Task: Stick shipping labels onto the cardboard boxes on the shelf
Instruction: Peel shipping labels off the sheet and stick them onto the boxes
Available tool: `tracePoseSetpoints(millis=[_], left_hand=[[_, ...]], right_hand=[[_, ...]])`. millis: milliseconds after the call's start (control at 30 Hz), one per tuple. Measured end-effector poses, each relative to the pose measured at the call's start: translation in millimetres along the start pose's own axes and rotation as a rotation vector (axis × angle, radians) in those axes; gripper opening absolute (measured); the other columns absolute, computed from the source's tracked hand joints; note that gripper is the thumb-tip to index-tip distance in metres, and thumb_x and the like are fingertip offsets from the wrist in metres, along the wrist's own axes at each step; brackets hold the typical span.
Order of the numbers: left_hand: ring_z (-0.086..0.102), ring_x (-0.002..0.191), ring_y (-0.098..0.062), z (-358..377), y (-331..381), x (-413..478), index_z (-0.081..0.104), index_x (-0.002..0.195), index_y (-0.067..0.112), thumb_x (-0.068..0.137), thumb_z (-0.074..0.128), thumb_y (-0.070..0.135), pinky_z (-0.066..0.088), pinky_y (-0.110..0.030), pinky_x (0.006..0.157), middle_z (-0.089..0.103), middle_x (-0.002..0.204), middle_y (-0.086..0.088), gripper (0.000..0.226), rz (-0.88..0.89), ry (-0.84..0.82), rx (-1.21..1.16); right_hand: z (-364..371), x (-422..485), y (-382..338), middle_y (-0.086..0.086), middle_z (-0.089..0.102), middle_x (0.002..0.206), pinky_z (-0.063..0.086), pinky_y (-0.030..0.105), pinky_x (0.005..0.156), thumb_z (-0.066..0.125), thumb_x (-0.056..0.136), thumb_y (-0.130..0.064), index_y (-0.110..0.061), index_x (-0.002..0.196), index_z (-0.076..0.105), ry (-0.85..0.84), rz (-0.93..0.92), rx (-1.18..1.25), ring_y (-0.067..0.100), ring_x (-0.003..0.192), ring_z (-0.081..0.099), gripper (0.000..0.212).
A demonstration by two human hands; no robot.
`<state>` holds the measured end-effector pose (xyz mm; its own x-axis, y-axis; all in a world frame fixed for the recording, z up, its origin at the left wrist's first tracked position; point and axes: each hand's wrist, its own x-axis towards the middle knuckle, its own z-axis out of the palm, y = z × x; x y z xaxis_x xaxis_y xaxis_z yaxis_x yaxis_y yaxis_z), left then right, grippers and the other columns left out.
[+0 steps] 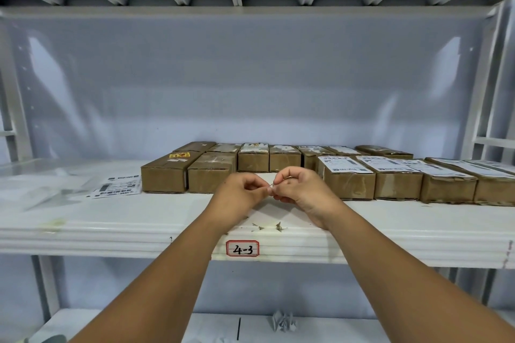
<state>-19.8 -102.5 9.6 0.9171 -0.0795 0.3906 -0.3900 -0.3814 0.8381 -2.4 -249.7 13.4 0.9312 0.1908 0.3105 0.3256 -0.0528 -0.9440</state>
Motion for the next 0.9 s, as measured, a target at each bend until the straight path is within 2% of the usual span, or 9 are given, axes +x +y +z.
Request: tracePoseSetpoints(millis=[100, 200, 267, 367, 433, 533, 700, 800, 900], left_hand=[[0.054, 0.069, -0.016, 0, -2, 1, 0.07, 0.079, 0.016, 0.089, 0.062, 0.018, 0.043, -0.027, 0.06, 0.066, 0.079, -0.008, 0.013, -0.009, 0.02, 0.033], [0.051, 0.064, -0.012, -3, -1, 1, 0.068, 0.081, 0.012, 0.092, 0.056, 0.014, 0.042, -0.014, 0.048, 0.062, 0.075, -0.002, 0.016, -0.04, 0.082, -0.021], [0.049, 0.064, -0.014, -5, -1, 3, 0.067, 0.086, 0.009, 0.094, 0.053, 0.015, 0.039, -0.017, 0.045, 0.061, 0.077, -0.001, 0.017, -0.109, 0.16, -0.141], [0.046, 0.061, -0.015, -10, -4, 5, 0.066, 0.086, 0.01, 0.095, 0.052, 0.015, 0.04, -0.026, 0.057, 0.057, 0.073, -0.004, 0.017, -0.202, 0.266, -0.315], [0.046, 0.061, -0.013, -11, -6, 7, 0.065, 0.081, 0.012, 0.095, 0.052, 0.013, 0.041, -0.024, 0.056, 0.055, 0.07, -0.004, 0.018, -0.212, 0.302, -0.347], [0.048, 0.064, -0.013, -10, -6, 8, 0.062, 0.08, 0.013, 0.096, 0.05, 0.011, 0.041, -0.024, 0.057, 0.055, 0.071, -0.003, 0.02, -0.206, 0.341, -0.343], [0.048, 0.059, -0.012, -10, -6, 8, 0.061, 0.088, 0.007, 0.098, 0.044, 0.011, 0.041, -0.024, 0.052, 0.055, 0.072, -0.002, 0.02, -0.232, 0.427, -0.357], [0.048, 0.056, -0.016, -11, -6, 8, 0.059, 0.085, 0.011, 0.098, 0.041, 0.011, 0.04, -0.026, 0.052, 0.056, 0.073, -0.007, 0.023, -0.254, 0.492, -0.334], [0.052, 0.053, -0.016, -11, -4, 7, 0.057, 0.091, 0.012, 0.099, 0.039, 0.012, 0.041, -0.025, 0.049, 0.059, 0.076, -0.011, 0.02, -0.295, 0.525, -0.401]], right_hand=[[0, 0, 1, 0.008, 0.059, 0.067, 0.045, 0.02, 0.06, 0.063, 0.081, 0.01, -0.011, 0.074, 0.054, 0.0, 0.005, -0.023, 0.015, 0.06, 0.054, 0.023], [-1, 1, 1, 0.01, 0.057, 0.068, 0.04, 0.019, 0.057, 0.057, 0.082, 0.009, -0.014, 0.074, 0.055, 0.038, -0.003, -0.064, 0.013, 0.057, 0.05, 0.025], [-2, 1, 0, 0.005, 0.054, 0.065, 0.038, 0.02, 0.056, 0.051, 0.084, 0.007, -0.016, 0.071, 0.06, 0.102, -0.021, -0.085, 0.011, 0.055, 0.047, 0.028], [-4, 2, 0, 0.002, 0.052, 0.06, 0.036, 0.024, 0.059, 0.043, 0.085, 0.004, -0.017, 0.059, 0.063, 0.223, -0.012, -0.061, 0.015, 0.059, 0.044, 0.038], [-4, 2, -2, 0.004, 0.051, 0.06, 0.036, 0.026, 0.061, 0.041, 0.083, 0.004, -0.012, 0.057, 0.062, 0.295, 0.017, 0.004, 0.016, 0.059, 0.043, 0.037], [-6, 1, -3, 0.006, 0.048, 0.061, 0.038, 0.027, 0.062, 0.049, 0.083, 0.001, -0.007, 0.061, 0.06, 0.376, 0.041, 0.082, 0.015, 0.058, 0.043, 0.026], [-8, 5, 4, 0.001, 0.054, 0.07, 0.041, 0.029, 0.063, 0.067, 0.084, -0.013, -0.015, 0.066, 0.054, 0.432, 0.012, -0.097, 0.016, 0.065, 0.048, 0.022], [-9, 3, 1, -0.002, 0.051, 0.074, 0.041, 0.023, 0.06, 0.063, 0.087, -0.012, -0.017, 0.074, 0.05, 0.517, -0.001, -0.118, 0.016, 0.069, 0.048, 0.019], [-12, -2, -1, -0.004, 0.046, 0.075, 0.036, 0.029, 0.06, 0.055, 0.092, -0.013, -0.017, 0.087, 0.043, 0.638, -0.07, -0.133, 0.013, 0.066, 0.043, 0.014]])
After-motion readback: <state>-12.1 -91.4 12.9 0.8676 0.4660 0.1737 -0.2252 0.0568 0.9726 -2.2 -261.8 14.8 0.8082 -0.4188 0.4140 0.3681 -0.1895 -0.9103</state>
